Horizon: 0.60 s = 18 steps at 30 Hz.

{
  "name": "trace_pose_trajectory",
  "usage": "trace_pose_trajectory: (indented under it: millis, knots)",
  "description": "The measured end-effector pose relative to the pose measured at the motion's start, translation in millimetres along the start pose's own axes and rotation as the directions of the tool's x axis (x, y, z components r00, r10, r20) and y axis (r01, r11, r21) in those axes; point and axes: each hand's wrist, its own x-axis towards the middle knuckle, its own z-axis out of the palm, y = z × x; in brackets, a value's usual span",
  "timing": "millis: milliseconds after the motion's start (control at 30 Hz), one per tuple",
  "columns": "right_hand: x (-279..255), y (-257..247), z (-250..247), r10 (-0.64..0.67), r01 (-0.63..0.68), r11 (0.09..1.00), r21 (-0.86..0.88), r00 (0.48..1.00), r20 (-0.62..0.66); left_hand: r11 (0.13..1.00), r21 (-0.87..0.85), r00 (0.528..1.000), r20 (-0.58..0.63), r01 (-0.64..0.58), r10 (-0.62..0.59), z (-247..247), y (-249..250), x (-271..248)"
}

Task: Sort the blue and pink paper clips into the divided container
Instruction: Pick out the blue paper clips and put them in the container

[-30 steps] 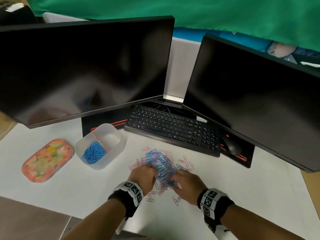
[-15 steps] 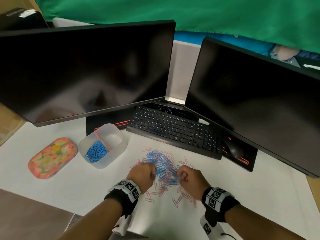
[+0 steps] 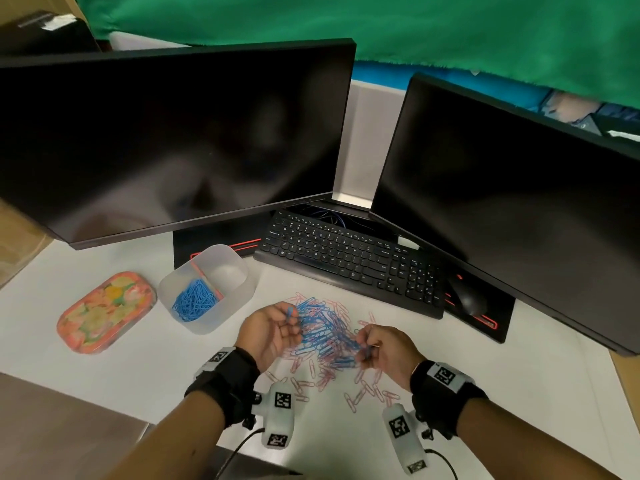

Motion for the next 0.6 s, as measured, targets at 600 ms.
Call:
trace_pose_trajectory:
  millis: [600]
  knots:
    - [6,28,14,-0.364,0.360,0.173,-0.917,0.888,0.280,0.775,0.632,0.995,-0.068,-0.017,0.078,-17,-13,12]
